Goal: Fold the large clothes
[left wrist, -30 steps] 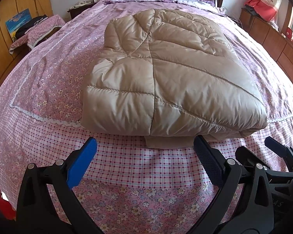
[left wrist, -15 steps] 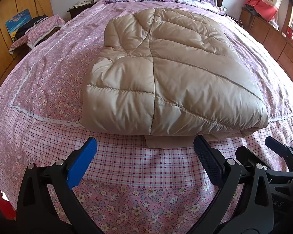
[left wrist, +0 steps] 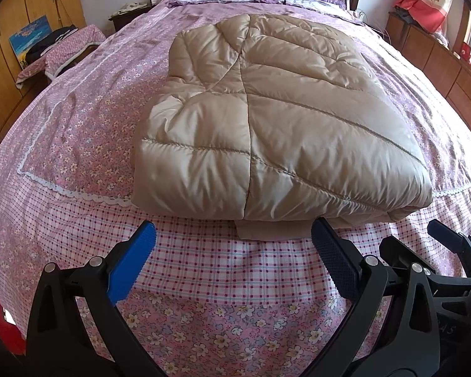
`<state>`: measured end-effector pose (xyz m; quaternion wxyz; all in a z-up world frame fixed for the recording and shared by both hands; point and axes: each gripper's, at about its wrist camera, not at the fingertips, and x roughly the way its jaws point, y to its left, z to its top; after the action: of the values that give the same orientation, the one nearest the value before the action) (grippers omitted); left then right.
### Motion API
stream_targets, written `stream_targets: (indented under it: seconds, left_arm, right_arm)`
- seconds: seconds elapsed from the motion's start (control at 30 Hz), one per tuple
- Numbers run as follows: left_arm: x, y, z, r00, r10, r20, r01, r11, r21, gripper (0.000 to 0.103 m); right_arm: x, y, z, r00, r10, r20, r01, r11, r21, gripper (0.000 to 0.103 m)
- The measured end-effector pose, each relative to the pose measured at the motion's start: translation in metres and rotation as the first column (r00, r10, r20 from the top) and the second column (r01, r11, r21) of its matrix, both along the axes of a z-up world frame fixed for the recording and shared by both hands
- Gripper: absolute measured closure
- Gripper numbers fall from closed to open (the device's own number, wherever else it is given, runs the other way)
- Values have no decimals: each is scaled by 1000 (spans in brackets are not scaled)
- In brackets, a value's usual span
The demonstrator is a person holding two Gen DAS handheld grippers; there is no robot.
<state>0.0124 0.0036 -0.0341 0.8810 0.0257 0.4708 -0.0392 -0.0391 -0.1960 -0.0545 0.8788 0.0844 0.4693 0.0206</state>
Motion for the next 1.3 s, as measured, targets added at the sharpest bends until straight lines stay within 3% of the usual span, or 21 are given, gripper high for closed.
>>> stream_targets:
  seconds: [1.3]
  left_arm:
    - [0,3,1,1000,1,-4,-1,1000,-1,4]
  right_arm:
    - [1,2,-1,1000,5,-1,-5,1000,-5,5]
